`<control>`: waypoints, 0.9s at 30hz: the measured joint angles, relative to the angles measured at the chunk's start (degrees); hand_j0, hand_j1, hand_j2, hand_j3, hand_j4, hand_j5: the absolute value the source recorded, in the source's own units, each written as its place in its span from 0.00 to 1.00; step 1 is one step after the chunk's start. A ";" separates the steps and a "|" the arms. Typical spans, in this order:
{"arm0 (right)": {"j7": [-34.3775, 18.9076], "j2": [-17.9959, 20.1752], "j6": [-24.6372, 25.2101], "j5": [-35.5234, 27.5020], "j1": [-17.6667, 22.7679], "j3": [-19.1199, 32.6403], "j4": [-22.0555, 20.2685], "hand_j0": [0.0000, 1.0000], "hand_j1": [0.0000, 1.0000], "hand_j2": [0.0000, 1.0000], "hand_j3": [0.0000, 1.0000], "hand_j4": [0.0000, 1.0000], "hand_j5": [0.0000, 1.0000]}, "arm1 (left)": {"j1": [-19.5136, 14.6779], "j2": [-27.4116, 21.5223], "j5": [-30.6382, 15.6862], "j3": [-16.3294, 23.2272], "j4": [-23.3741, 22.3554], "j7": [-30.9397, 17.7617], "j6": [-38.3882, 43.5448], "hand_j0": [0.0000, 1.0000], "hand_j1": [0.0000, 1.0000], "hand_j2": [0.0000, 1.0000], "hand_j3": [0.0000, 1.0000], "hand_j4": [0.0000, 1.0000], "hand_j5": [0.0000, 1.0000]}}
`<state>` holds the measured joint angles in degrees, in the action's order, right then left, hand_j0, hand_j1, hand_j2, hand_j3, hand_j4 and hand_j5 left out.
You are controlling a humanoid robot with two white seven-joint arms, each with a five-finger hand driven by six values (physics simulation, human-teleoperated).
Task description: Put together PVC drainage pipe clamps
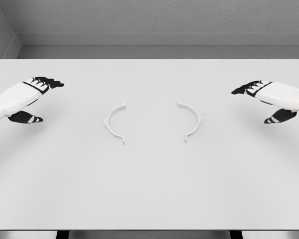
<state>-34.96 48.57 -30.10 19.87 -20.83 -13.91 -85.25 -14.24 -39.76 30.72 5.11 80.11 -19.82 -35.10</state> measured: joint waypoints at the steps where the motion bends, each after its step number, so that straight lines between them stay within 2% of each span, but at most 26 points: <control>1: -0.02 -0.30 0.00 -0.04 0.00 0.05 -0.05 1.00 1.00 1.00 1.00 1.00 1.00 | 0.00 0.00 0.00 0.00 0.00 0.00 0.00 1.00 1.00 1.00 1.00 1.00 1.00; 6: -0.06 -1.54 -0.30 -0.17 0.00 -0.09 -0.02 1.00 1.00 1.00 1.00 1.00 1.00 | -0.53 1.22 1.36 0.12 0.45 -0.03 0.01 1.00 1.00 1.00 1.00 1.00 1.00; 11: -0.06 -2.44 -0.14 -0.08 0.00 -0.22 0.10 1.00 1.00 1.00 1.00 1.00 1.00 | -0.62 9.20 4.45 0.29 2.79 -0.07 0.00 1.00 1.00 1.00 1.00 1.00 1.00; 16: -0.06 -7.15 -0.09 0.18 -0.26 -0.08 0.58 1.00 1.00 1.00 1.00 1.00 1.00 | -0.70 15.88 9.44 0.74 4.96 -0.03 0.42 1.00 1.00 1.00 1.00 1.00 1.00; 23: -0.06 -12.34 -0.08 0.34 -1.76 -0.06 1.02 1.00 1.00 1.00 1.00 1.00 1.00 | -0.70 18.95 12.93 2.68 6.41 0.00 6.12 1.00 1.00 1.00 1.00 1.00 1.00; 27: -0.06 -15.27 -0.09 2.42 -2.81 -0.39 4.05 1.00 1.00 1.00 1.00 1.00 1.00 | -0.79 19.44 13.88 3.23 6.35 0.01 9.41 1.00 1.00 1.00 1.00 1.00 1.00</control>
<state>-35.02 33.30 -30.19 22.28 -23.64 -14.29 -81.20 -15.03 -20.32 44.60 8.34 86.46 -19.81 -25.69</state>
